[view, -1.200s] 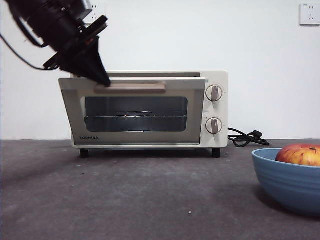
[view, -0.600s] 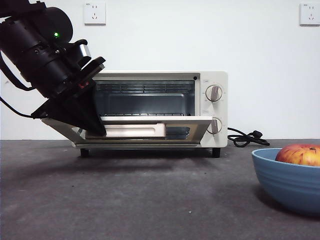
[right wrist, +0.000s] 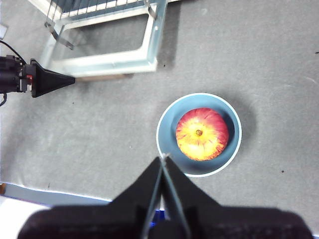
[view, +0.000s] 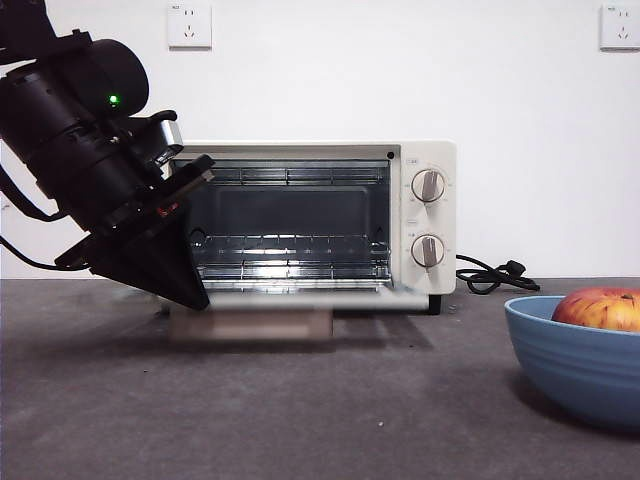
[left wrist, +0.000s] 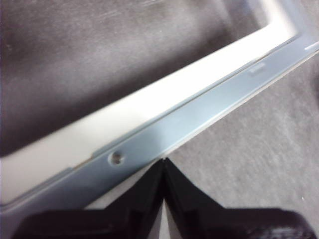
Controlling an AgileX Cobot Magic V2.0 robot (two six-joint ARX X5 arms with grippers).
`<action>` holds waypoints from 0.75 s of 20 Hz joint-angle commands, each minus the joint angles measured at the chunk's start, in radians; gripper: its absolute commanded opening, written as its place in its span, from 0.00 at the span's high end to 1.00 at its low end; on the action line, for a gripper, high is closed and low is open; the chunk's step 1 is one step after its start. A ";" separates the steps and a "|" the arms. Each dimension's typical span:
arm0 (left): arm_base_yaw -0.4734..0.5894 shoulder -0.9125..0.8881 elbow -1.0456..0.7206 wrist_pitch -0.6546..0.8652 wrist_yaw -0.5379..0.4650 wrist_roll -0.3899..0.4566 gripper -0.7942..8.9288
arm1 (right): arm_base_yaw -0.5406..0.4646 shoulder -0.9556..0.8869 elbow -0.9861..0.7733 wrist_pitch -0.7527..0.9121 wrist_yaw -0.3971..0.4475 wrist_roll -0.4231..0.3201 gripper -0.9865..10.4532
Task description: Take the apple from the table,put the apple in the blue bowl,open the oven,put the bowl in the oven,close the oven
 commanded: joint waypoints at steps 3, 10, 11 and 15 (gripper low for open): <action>-0.029 0.003 0.003 -0.034 -0.017 0.013 0.92 | 0.001 -0.002 -0.002 -0.001 0.016 0.008 0.92; -0.116 -0.130 0.003 -0.302 0.064 0.076 0.92 | 0.001 0.007 -0.005 -0.126 0.027 0.066 0.91; -0.126 -0.169 0.003 -0.347 0.062 0.095 0.92 | 0.001 0.007 -0.009 -0.136 0.030 0.066 0.91; -0.152 -0.360 0.003 -0.484 0.057 0.114 0.92 | 0.001 0.007 -0.064 -0.154 0.023 0.114 0.90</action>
